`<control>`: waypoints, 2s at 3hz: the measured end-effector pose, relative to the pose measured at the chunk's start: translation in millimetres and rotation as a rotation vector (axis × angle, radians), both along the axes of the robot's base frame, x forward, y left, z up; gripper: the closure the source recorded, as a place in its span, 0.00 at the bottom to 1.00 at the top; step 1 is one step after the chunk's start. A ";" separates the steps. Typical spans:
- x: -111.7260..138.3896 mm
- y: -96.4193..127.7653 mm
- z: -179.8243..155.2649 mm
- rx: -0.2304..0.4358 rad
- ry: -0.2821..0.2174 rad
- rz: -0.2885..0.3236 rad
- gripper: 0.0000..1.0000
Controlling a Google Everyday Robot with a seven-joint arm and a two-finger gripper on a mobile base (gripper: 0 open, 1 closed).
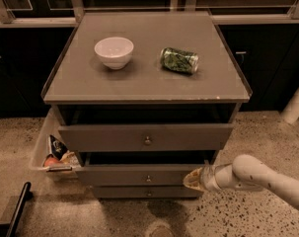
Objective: Close middle drawer
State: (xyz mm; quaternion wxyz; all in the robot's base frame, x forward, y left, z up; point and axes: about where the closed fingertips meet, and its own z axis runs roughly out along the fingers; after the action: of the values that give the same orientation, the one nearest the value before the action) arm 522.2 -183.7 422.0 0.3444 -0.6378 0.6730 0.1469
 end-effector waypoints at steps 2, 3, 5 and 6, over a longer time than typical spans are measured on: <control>0.0 0.1 0.0 0.000 0.000 0.000 0.00; -3.0 -0.4 8.4 -0.007 0.000 -0.002 0.00; -52.8 -4.4 59.7 -0.095 -0.012 0.027 0.00; -83.5 -2.1 99.4 -0.118 -0.036 0.060 0.00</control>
Offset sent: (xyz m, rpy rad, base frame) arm 0.0000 0.0000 0.0000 0.0000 0.0000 0.0000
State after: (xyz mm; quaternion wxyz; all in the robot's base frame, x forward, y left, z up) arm 438.7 -185.7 521.4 0.3138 -0.6795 0.6546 0.1060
